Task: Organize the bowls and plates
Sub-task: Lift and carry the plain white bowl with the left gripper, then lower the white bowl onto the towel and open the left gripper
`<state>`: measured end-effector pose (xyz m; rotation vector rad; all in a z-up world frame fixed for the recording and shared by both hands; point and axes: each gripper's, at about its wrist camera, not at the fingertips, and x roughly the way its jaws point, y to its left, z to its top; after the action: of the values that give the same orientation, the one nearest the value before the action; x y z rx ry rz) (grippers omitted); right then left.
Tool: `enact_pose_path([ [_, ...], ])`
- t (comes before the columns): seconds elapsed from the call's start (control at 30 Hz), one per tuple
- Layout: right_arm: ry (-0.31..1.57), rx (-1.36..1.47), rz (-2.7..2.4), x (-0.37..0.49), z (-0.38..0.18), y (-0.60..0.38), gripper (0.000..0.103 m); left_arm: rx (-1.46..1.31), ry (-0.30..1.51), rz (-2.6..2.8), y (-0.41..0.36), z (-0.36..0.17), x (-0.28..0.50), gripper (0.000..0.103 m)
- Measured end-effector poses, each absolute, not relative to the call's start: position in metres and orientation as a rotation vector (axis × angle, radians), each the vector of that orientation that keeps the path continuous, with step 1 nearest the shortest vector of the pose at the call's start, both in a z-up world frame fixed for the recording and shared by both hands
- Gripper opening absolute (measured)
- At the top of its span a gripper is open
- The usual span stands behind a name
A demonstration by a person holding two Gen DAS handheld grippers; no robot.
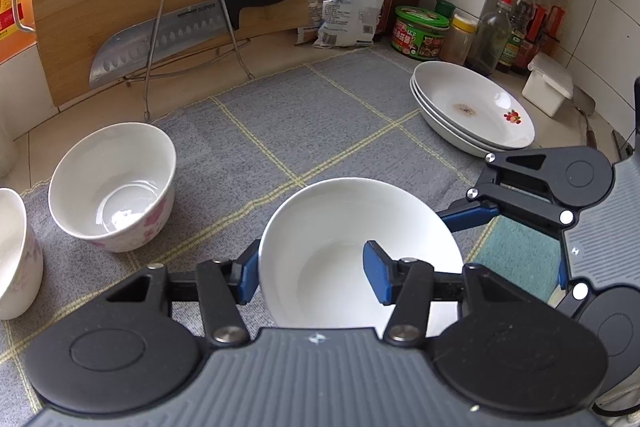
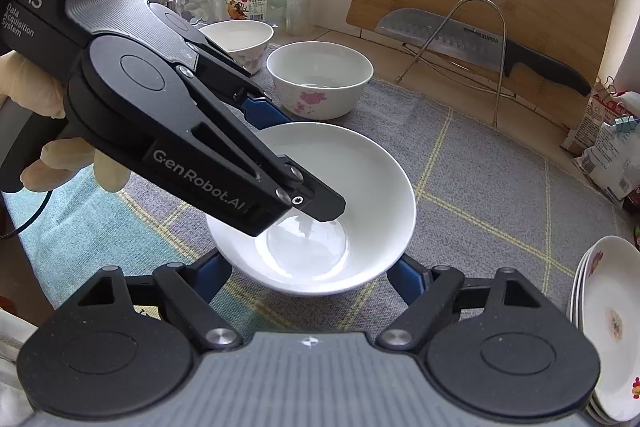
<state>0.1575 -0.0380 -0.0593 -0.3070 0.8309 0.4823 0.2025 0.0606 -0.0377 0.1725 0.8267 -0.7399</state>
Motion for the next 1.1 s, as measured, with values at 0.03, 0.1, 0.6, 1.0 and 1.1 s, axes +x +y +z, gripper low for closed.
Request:
enact_pose_path([
  [0.03,0.833,-0.305,0.482,0.159,-0.060,-0.040,0.087,0.172,0.828,-0.741,0.059,-0.038,0.203,0.052],
  [0.1,0.838,-0.301,0.480,0.162,-0.061,-0.041,0.087,0.170,0.830,-0.739,0.057,-0.040,0.205,0.052],
  [0.6,0.858,-0.285,0.466,0.171,-0.066,-0.048,0.087,0.159,0.841,-0.740,0.049,-0.046,0.214,0.052],
  [1.0,0.871,-0.269,0.460,0.174,-0.070,-0.049,0.087,0.160,0.845,-0.735,0.047,-0.050,0.218,0.052],
  [1.1,0.872,-0.267,0.459,0.174,-0.070,-0.049,0.087,0.156,0.843,-0.736,0.047,-0.051,0.218,0.053],
])
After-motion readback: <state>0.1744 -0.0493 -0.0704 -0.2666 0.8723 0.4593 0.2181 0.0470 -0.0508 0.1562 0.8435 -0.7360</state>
